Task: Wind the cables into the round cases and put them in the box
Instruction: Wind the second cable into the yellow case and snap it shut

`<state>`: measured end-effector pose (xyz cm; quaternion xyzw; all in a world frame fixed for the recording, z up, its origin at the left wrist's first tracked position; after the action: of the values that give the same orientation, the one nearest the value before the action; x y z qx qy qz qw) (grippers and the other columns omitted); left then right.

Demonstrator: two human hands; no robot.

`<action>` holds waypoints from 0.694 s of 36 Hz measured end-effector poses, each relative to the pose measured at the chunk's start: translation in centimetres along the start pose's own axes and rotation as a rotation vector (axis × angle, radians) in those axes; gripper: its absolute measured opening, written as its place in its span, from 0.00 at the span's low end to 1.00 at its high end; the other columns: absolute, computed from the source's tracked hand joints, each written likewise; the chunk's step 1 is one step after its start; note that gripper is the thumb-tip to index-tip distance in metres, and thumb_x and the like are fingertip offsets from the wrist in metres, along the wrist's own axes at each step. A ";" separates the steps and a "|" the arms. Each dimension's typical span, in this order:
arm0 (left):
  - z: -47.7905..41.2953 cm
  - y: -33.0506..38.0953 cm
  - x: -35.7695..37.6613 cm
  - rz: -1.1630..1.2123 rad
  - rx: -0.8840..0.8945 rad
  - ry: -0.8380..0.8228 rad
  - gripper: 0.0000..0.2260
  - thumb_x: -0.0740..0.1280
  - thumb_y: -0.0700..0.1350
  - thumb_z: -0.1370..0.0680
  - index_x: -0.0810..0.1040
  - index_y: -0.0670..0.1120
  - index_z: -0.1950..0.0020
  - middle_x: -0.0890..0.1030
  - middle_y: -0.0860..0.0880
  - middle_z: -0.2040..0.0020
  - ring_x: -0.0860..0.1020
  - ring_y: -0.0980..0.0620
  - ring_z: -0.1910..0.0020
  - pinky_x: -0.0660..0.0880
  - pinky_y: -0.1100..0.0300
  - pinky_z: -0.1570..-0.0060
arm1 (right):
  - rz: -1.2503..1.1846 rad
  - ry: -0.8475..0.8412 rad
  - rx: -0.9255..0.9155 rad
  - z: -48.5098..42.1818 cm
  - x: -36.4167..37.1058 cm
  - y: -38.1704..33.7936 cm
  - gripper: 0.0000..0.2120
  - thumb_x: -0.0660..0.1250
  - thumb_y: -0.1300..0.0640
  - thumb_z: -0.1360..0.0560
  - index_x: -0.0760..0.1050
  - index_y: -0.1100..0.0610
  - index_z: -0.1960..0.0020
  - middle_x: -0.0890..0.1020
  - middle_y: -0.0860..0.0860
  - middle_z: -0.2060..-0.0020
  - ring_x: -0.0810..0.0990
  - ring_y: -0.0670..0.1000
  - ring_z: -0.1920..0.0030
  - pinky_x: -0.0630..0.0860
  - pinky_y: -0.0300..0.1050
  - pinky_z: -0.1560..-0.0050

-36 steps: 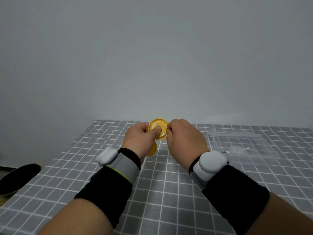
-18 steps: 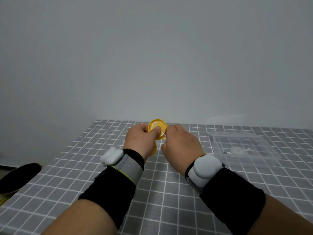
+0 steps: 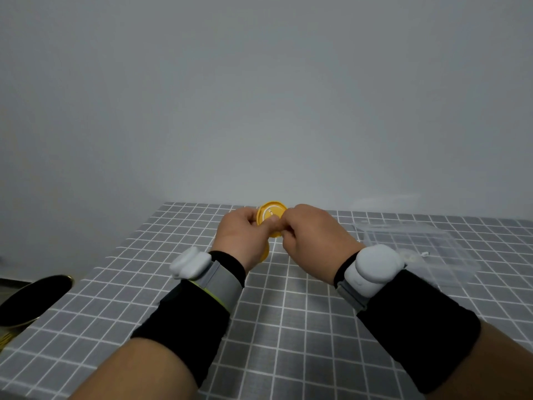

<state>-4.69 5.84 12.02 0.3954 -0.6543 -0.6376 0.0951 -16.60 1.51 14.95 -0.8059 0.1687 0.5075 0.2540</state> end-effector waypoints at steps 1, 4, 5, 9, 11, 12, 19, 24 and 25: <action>0.0 0.1 0.0 -0.007 0.006 -0.004 0.08 0.74 0.50 0.27 0.82 0.46 0.58 0.83 0.44 0.61 0.78 0.48 0.64 0.76 0.55 0.60 | -0.042 0.011 0.007 0.0 -0.2 0.2 0.06 0.60 0.58 0.21 0.75 0.55 0.50 0.78 0.51 0.58 0.77 0.53 0.57 0.77 0.52 0.53; -0.1 0.3 0.0 -0.026 0.024 -0.013 0.07 0.73 0.51 0.26 0.82 0.47 0.58 0.84 0.43 0.58 0.82 0.45 0.59 0.78 0.50 0.57 | -0.116 0.033 0.004 0.1 -0.5 0.4 0.05 0.63 0.56 0.22 0.75 0.54 0.47 0.80 0.49 0.56 0.78 0.51 0.55 0.77 0.51 0.51; -0.1 0.4 0.0 -0.026 0.030 -0.018 0.07 0.73 0.51 0.26 0.82 0.47 0.58 0.84 0.43 0.58 0.81 0.45 0.60 0.78 0.50 0.57 | -0.133 0.041 0.000 0.2 -0.6 0.5 0.06 0.64 0.56 0.23 0.75 0.54 0.47 0.80 0.49 0.55 0.78 0.51 0.54 0.77 0.51 0.50; 0.1 0.6 0.1 -0.031 0.036 -0.043 0.06 0.73 0.50 0.25 0.83 0.48 0.56 0.84 0.46 0.59 0.81 0.47 0.60 0.77 0.55 0.58 | -0.202 0.065 -0.014 0.5 -0.8 0.9 0.06 0.67 0.55 0.25 0.74 0.51 0.48 0.80 0.45 0.56 0.79 0.48 0.54 0.79 0.50 0.50; 0.2 0.7 0.1 -0.028 0.030 -0.042 0.05 0.73 0.50 0.25 0.82 0.49 0.57 0.85 0.46 0.58 0.82 0.47 0.57 0.78 0.53 0.56 | -0.216 0.074 -0.023 0.5 -0.8 1.0 0.06 0.68 0.54 0.25 0.75 0.51 0.49 0.80 0.45 0.57 0.79 0.46 0.54 0.79 0.48 0.50; 0.2 0.7 0.1 -0.023 0.026 -0.041 0.05 0.73 0.50 0.25 0.82 0.50 0.57 0.85 0.46 0.58 0.82 0.47 0.56 0.78 0.53 0.56 | -0.216 0.076 -0.027 0.6 -0.7 1.0 0.06 0.68 0.54 0.25 0.75 0.51 0.49 0.80 0.44 0.57 0.79 0.46 0.55 0.79 0.46 0.51; 0.1 -0.2 0.3 0.024 -0.037 -0.037 0.08 0.74 0.51 0.27 0.83 0.47 0.56 0.84 0.42 0.55 0.82 0.42 0.53 0.80 0.46 0.51 | -0.170 0.065 -0.078 0.8 -0.6 0.8 0.06 0.69 0.54 0.25 0.79 0.53 0.49 0.79 0.45 0.58 0.76 0.44 0.57 0.72 0.37 0.55; 0.2 -0.4 0.6 0.064 -0.055 -0.066 0.08 0.74 0.50 0.26 0.83 0.46 0.55 0.85 0.42 0.54 0.83 0.42 0.52 0.79 0.46 0.50 | -0.187 0.091 -0.078 0.9 -0.6 1.1 0.07 0.68 0.58 0.25 0.80 0.54 0.48 0.80 0.45 0.57 0.77 0.46 0.56 0.73 0.37 0.53; 0.2 -0.4 0.7 0.071 -0.052 -0.070 0.08 0.74 0.50 0.26 0.83 0.46 0.55 0.85 0.41 0.54 0.83 0.43 0.54 0.79 0.47 0.50 | -0.197 0.104 -0.074 1.0 -0.7 1.1 0.07 0.68 0.58 0.25 0.81 0.54 0.48 0.80 0.44 0.59 0.77 0.46 0.56 0.72 0.37 0.54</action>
<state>-5.15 5.59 11.38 0.3468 -0.6538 -0.6642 0.1049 -18.21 1.16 14.93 -0.8525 0.0826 0.4435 0.2639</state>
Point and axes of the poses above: each hand's wrist, its own z-axis away from the middle knuckle, its own x-axis out of the palm, y = z × x, the point moved 9 cm from there along -z, towards the middle knuckle
